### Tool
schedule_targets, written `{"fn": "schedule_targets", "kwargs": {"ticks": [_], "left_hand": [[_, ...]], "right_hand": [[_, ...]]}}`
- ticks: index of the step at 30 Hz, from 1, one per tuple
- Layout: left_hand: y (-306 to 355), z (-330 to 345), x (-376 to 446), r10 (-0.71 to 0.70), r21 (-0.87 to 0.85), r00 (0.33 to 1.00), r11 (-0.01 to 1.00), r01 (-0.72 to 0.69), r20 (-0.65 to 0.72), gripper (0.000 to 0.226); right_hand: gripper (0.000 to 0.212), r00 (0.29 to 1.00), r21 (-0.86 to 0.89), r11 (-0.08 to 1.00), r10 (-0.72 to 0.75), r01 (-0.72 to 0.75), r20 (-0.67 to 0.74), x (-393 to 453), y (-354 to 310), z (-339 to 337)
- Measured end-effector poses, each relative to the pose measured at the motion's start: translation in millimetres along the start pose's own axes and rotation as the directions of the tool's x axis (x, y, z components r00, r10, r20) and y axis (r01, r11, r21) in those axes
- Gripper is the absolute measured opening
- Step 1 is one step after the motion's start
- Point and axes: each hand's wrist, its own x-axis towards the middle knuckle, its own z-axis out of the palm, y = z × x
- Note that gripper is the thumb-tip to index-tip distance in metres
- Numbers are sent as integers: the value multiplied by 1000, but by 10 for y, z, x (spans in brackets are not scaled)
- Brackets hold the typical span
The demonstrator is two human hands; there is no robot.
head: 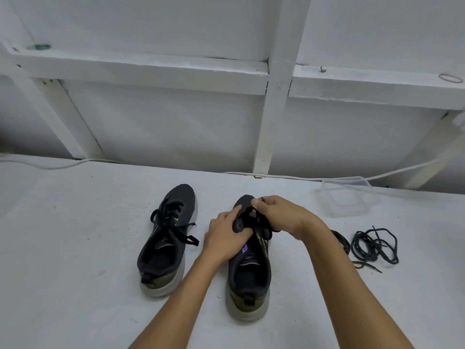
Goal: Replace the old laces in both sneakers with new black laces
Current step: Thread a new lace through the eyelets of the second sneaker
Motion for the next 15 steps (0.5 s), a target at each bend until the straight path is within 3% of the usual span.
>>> {"fn": "schedule_targets", "kwargs": {"ticks": [4,8,12,15], "left_hand": [[-8,-13,-24,-26,-87,1000,996,26,4,85],[-40,-31,-24,-25,-84,1000,996,25,5,81],[-68,-23,-8,-19,-56,1000,998,19,-8,75],[-71,-17,4,-17,-35,1000,999,16,-17,75]], "right_hand": [[41,997,-75,996,34,-39,-71,55,-5,-59],[51,984,-385,918,34,-100,-175,71,66,-158],[72,964,-560,785,229,-266,-136,26,236,-214],[82,941,-591,741,320,-320,-108,-46,348,-182]]}}
